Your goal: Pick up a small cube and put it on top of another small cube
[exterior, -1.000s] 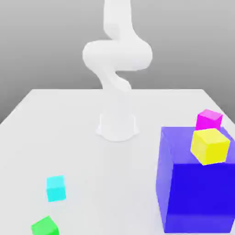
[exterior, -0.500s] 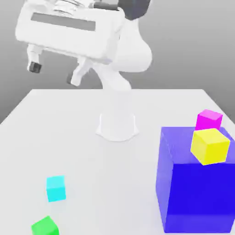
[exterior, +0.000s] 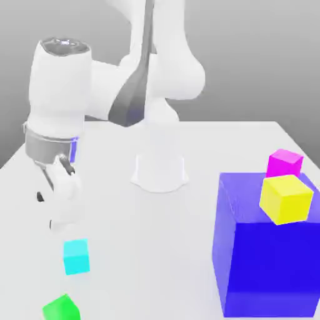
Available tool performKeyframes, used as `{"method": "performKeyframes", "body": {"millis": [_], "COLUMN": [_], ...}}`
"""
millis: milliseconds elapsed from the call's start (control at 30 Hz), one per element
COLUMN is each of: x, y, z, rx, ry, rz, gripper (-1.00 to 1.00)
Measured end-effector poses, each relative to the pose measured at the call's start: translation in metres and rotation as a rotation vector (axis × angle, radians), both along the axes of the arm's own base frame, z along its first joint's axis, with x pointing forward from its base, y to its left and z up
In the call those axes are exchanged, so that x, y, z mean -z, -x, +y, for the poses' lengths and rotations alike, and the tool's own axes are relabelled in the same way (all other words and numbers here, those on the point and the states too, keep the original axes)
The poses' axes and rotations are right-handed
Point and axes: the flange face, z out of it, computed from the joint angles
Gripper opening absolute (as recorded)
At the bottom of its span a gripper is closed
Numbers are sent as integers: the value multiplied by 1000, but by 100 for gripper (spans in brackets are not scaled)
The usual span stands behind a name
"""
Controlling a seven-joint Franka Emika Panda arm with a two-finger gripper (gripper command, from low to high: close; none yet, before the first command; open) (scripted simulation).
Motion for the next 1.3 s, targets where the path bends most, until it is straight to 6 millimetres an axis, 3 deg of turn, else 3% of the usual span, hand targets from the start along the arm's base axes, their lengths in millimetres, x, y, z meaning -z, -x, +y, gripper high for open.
{"method": "performKeyframes", "body": {"millis": [233, 600, 633, 867, 1233, 1300], "x": [58, 120, 126, 126, 66, 60], "y": [34, 36, 37, 37, 37, 28], "z": [1, 1, 1, 1, 1, 0], "rx": [205, 231, 230, 230, 230, 242], "ry": [-152, -172, -171, -170, -170, -170], "rz": [4, -3, 0, -1, -2, -1], "gripper": [0, 0, -100, -100, -100, -100]}}
